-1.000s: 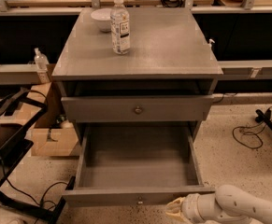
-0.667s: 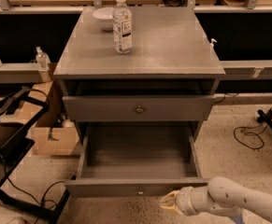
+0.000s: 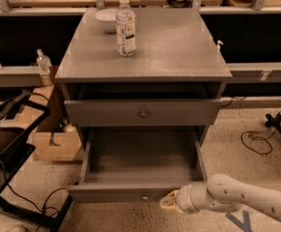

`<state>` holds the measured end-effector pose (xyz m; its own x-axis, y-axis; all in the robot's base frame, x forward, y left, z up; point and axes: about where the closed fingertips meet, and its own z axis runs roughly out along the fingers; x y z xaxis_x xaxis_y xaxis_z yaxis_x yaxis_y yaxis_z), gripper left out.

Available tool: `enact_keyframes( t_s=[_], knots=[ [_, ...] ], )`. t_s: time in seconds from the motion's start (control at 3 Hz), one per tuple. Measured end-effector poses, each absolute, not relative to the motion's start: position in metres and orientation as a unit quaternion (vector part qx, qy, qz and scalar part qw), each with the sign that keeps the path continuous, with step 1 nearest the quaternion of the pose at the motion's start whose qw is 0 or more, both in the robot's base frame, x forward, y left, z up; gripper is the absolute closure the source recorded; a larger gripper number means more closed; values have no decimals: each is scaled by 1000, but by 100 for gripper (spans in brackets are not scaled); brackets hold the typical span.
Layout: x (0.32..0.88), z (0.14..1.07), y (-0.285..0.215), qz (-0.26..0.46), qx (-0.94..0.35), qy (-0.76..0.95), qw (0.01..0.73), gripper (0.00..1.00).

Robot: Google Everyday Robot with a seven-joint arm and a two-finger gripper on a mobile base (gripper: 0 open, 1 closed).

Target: Close middle drawer

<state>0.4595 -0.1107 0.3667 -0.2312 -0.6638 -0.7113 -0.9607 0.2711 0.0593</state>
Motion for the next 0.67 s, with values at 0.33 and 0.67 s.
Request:
enact_keyframes(
  t_s=[0.33,0.67],
  knots=[
    [480,371,-98,249,-561,734,290,100],
    [480,370,-97,250,-562,734,289,100]
  ],
)
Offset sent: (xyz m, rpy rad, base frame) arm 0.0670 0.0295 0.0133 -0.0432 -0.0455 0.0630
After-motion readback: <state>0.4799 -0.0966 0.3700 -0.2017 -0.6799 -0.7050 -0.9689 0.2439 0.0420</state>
